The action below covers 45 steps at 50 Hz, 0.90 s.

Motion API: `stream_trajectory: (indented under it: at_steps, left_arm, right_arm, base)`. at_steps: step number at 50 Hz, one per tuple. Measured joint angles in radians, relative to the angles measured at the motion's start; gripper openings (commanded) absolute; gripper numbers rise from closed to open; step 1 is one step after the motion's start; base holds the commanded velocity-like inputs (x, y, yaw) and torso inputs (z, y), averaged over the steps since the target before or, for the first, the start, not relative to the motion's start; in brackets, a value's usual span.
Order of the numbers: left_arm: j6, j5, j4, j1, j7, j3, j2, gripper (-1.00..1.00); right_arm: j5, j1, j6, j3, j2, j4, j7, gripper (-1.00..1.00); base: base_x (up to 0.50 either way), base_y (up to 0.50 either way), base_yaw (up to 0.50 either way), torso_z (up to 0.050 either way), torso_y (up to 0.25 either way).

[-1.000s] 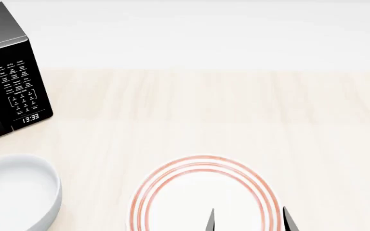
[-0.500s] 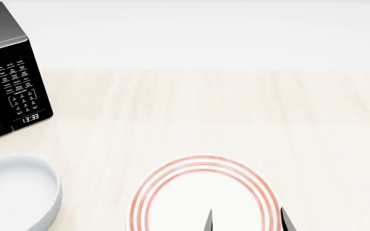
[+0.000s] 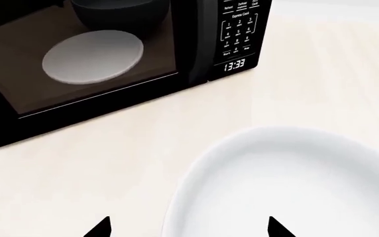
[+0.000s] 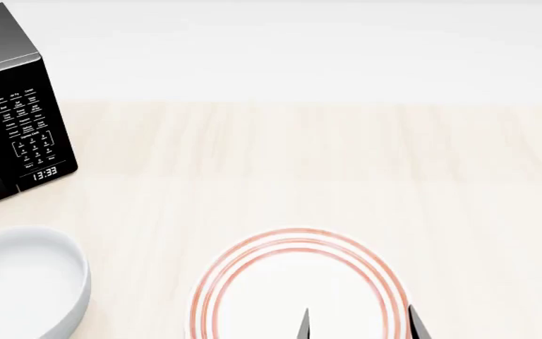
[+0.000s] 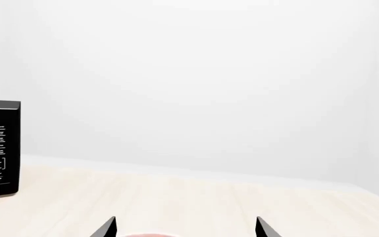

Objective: Pick up the white bowl and put it on the plate.

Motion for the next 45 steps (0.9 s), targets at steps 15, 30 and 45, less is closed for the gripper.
stream_trajectory:
  at_steps: [15,30,45]
  left_arm:
    - [0.039,-0.009,-0.050,-0.010,-0.018,0.004,0.007,1.00]
    - [0.040,-0.011,-0.043,0.000,-0.032,0.009,0.020,1.00]
    - [0.062,-0.014,-0.075,-0.004,-0.051,0.009,0.019,1.00]
  right_arm:
    - [0.002,0.000,-0.001,-0.010,0.006,0.001,0.007,1.00]
    - [0.006,0.004,-0.002,-0.016,0.011,0.006,0.013,1.00]
    - [0.010,0.008,-0.004,-0.021,0.016,0.011,0.018,1.00]
  base:
    - [0.00,0.00,0.00,0.000,0.000]
    - [0.00,0.00,0.00,0.000,0.000]
    - [0.00,0.00,0.00,0.000,0.000]
